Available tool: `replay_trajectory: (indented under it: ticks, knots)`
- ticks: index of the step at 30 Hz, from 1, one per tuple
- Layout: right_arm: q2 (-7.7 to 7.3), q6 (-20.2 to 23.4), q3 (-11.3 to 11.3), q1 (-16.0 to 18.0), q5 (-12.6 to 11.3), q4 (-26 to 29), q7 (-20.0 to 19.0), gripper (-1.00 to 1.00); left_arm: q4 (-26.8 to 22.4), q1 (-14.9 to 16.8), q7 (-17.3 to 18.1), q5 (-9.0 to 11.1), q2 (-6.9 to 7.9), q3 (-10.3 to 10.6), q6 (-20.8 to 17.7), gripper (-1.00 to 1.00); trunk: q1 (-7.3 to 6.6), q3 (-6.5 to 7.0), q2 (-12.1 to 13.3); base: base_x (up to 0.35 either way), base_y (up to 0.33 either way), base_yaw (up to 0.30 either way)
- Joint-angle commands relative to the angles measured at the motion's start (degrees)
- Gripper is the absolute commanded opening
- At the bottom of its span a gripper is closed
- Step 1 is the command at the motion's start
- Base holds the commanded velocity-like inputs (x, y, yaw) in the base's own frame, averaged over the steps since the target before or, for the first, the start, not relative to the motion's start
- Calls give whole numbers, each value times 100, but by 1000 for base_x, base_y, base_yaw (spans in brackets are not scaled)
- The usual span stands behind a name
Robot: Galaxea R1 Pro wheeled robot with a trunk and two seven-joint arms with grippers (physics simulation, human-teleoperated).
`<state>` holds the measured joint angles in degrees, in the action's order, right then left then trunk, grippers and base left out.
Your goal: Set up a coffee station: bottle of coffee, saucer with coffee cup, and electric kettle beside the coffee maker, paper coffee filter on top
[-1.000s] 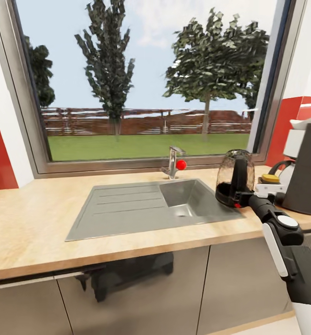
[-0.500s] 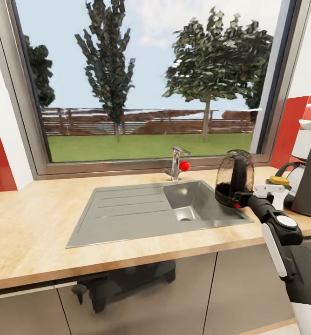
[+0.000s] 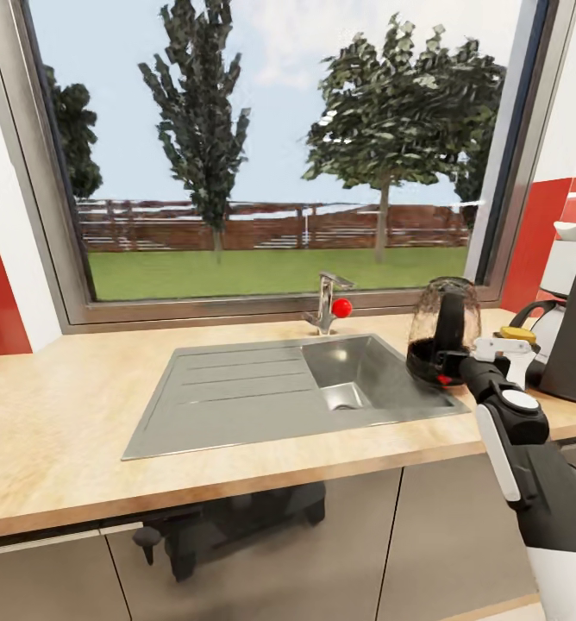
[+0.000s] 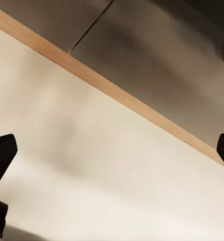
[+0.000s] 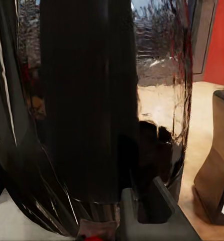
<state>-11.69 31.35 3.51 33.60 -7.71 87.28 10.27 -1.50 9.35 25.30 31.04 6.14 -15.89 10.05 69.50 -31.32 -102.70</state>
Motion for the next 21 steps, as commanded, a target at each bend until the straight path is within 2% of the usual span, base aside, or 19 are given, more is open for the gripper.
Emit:
replay_trajectory:
  ticks: [1,6,7,9,10,14,17,21]
  knots:
    - [25,85,-9,46,-57,4,65,-100,10,5,27,-27,1,-46,15,100,-1,-7,-3,0,0,0]
    - [135,218,-12,240,-56,-16,191,-100,10,5,29,-28,-7,-46,15,100,-1,-7,-3,0,0,0]
    - [169,246,-138,306,-56,-22,406,-100,10,5,34,-28,-7,-46,15,100,-1,-7,-3,0,0,0]
    - [183,253,-314,357,-56,-29,552,-100,10,5,38,-28,-8,-46,15,100,-1,-7,-3,0,0,0]
    - [196,259,-569,427,-56,-66,812,-100,10,5,41,-28,-8,-46,15,100,-1,-7,-3,0,0,0]
    - [212,273,-797,609,-66,-192,1249,-100,10,5,50,-28,-8,-46,8,100,-1,-7,-3,0,0,0]
    - [248,276,-849,724,-70,-307,1363,-100,10,5,52,-28,-8,-46,7,100,-1,-7,-3,0,0,0]
    - [491,270,-877,942,-59,-580,1512,-100,10,5,49,-28,-8,-46,-137,100,-1,-7,-3,0,0,0]
